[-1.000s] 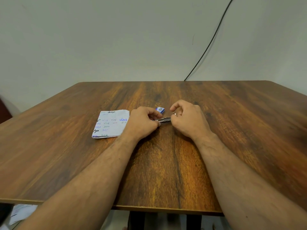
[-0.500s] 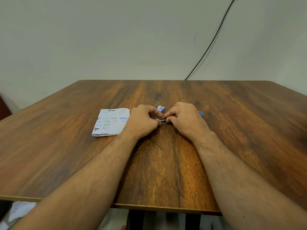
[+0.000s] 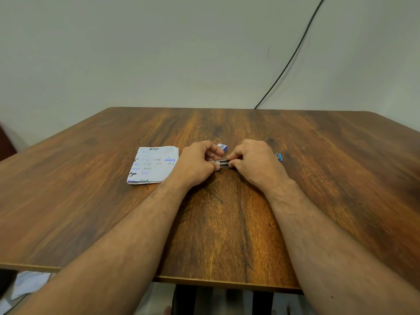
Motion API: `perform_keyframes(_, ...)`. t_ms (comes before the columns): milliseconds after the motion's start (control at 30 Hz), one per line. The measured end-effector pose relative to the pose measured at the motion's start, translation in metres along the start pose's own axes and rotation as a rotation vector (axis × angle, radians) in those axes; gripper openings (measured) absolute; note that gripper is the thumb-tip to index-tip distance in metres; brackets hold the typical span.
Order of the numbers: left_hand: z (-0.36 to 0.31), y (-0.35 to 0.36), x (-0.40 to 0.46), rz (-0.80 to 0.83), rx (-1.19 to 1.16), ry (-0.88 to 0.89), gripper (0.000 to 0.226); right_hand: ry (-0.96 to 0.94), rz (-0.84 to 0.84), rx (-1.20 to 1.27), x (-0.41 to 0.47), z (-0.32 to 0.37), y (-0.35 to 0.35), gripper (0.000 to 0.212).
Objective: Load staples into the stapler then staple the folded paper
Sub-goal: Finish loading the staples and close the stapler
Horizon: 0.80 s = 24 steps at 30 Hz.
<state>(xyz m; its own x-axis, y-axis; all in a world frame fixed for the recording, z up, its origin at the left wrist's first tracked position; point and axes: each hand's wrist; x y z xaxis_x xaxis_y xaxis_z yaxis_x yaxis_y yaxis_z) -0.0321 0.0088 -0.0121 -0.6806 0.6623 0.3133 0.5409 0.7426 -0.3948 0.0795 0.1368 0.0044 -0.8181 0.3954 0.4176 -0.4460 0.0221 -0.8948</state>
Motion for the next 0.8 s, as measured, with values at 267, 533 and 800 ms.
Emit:
perform_keyframes(267,0.0008,0.001,0.001,-0.009,-0.015,-0.003,0.041,-0.01,0.002,-0.007,-0.0008,-0.0007,0.0009,0.015)
perform_keyframes(533,-0.0005,0.001,0.0006,-0.018,-0.004,-0.007,0.04,-0.004,0.012,-0.008,-0.0012,-0.0041,0.0037,0.02)
perform_keyframes(800,-0.0013,0.0029,-0.0008,-0.024,0.035,0.006,0.032,0.057,-0.014,-0.016,-0.0065,-0.002,-0.0007,0.031)
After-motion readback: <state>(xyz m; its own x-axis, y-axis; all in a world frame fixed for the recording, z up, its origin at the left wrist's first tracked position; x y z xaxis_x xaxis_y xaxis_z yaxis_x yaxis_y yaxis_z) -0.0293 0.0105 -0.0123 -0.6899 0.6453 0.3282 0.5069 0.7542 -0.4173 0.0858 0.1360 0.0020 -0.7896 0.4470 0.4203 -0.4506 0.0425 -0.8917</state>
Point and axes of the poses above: each hand's wrist, its own x-axis towards the middle knuckle, its own y-axis out of the palm, z = x × y, and after that the axes turned 13 degrees about -x, right-handed
